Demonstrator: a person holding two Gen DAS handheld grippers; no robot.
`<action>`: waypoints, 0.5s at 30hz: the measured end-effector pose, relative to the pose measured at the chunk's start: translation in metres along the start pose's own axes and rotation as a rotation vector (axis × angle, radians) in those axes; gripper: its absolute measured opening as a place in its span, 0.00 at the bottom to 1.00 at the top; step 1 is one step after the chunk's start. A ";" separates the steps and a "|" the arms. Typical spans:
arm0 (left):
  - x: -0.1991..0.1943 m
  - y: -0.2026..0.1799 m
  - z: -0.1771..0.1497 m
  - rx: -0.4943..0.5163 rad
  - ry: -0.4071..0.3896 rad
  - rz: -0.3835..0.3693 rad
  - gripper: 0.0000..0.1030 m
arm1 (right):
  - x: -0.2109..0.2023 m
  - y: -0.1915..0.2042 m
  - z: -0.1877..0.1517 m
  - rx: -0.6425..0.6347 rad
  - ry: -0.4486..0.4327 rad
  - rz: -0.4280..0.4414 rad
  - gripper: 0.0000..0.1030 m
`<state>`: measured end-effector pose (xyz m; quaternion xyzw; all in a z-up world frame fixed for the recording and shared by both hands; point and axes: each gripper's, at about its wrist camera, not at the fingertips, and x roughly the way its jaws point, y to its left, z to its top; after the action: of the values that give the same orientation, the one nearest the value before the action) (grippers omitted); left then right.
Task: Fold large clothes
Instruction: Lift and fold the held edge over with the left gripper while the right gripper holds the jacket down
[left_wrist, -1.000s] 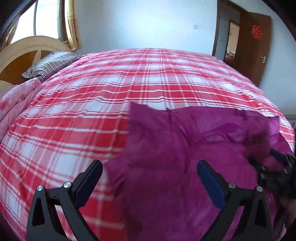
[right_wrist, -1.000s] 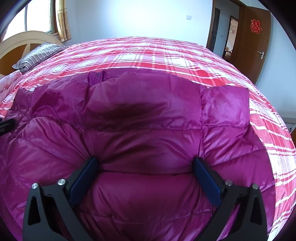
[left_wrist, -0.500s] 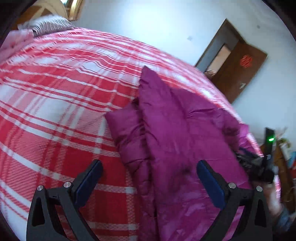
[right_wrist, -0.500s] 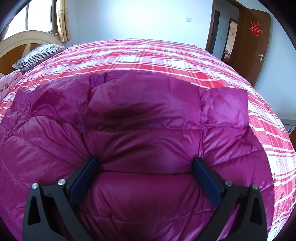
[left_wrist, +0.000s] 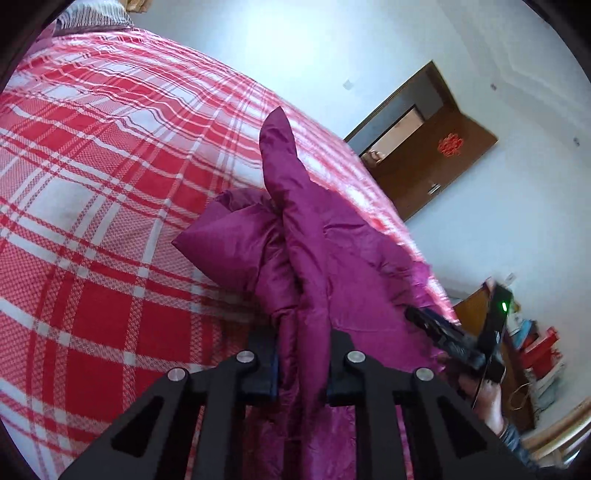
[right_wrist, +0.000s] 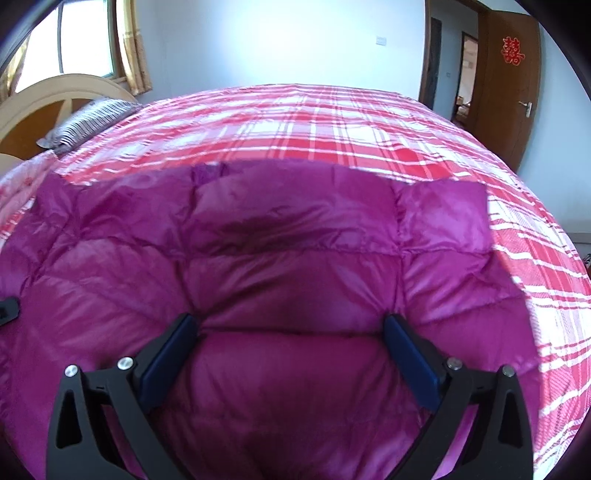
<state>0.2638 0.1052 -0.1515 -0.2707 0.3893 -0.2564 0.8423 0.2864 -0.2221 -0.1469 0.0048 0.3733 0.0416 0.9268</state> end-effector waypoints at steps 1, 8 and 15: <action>-0.004 -0.001 -0.001 -0.007 0.002 -0.010 0.16 | -0.012 0.000 -0.003 0.000 -0.017 0.023 1.00; -0.022 -0.010 -0.012 -0.014 -0.003 -0.071 0.15 | -0.016 0.022 -0.042 -0.143 0.066 0.026 1.00; -0.042 -0.066 0.001 0.012 -0.041 -0.165 0.14 | -0.010 0.018 -0.041 -0.153 0.081 0.059 1.00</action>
<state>0.2265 0.0845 -0.0856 -0.3020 0.3470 -0.3216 0.8276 0.2493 -0.2059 -0.1685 -0.0565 0.4057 0.0976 0.9070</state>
